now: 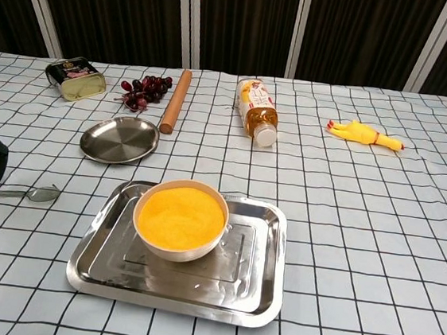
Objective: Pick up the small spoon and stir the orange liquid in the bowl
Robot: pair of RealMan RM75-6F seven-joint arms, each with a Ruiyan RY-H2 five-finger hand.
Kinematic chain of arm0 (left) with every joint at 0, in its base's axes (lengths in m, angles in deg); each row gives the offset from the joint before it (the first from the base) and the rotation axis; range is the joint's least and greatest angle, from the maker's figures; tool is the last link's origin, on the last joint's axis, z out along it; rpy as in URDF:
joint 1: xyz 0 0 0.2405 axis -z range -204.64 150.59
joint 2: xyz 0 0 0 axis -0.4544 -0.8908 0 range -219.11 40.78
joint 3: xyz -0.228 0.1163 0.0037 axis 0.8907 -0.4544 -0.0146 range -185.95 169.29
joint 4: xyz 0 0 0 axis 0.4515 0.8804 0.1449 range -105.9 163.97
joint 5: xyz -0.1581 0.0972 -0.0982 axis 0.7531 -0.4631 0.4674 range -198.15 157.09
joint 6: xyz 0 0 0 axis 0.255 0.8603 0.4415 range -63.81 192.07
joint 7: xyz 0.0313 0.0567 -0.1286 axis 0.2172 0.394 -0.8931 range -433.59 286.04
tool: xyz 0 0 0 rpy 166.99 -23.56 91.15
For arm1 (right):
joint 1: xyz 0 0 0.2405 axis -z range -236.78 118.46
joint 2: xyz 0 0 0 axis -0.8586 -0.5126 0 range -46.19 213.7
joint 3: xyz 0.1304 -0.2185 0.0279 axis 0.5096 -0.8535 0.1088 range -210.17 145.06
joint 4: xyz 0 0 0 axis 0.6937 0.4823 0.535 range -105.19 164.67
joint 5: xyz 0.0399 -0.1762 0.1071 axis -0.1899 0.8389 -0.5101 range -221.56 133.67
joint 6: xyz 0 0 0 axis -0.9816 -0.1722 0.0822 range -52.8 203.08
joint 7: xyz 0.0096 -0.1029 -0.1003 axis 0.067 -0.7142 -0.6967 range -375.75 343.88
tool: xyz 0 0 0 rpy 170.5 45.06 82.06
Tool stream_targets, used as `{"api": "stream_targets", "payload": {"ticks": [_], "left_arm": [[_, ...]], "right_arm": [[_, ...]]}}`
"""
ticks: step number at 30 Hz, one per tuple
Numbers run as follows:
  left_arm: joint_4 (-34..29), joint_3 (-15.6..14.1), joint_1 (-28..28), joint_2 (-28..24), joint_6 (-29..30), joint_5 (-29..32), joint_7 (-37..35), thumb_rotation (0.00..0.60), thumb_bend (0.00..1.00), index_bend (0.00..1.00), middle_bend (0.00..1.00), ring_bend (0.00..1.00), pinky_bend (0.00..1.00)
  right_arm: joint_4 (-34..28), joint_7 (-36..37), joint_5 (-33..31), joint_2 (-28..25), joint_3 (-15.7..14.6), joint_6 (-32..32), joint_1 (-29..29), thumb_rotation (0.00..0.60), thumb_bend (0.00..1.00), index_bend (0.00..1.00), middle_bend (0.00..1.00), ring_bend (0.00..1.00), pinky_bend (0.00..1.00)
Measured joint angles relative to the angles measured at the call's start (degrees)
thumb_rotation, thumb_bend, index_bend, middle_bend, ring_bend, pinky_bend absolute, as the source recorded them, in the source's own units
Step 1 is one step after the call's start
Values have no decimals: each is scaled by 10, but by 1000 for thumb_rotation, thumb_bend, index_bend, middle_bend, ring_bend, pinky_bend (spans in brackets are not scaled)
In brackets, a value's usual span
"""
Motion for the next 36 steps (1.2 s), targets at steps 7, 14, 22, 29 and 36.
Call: {"api": "stream_targets", "payload": {"ticks": [7, 14, 22, 29, 36], "left_arm": [[16, -2, 4, 13, 0, 11, 3, 600, 463, 512, 986, 923, 972], [24, -4, 9, 21, -2, 17, -2, 600, 491, 515, 986, 923, 972], [21, -9, 12, 19, -2, 22, -5, 600, 497, 510, 986, 923, 973], [11, -9, 14, 9, 0, 30, -7, 600, 497, 508, 986, 923, 973], [6, -12, 17, 2, -1, 37, -7, 600, 498, 512, 986, 923, 972]], "right_arm": [[0, 3, 1, 0, 0, 0, 0, 600, 323, 0, 0, 0, 0], [-1, 5, 1, 0, -1, 1, 0, 600, 323, 0, 0, 0, 0], [-2, 6, 0, -1, 0, 0, 0, 600, 323, 0, 0, 0, 0], [-2, 5, 1, -1, 0, 0, 1, 600, 322, 0, 0, 0, 0], [-2, 4, 0, 0, -1, 0, 0, 600, 322, 0, 0, 0, 0]]}}
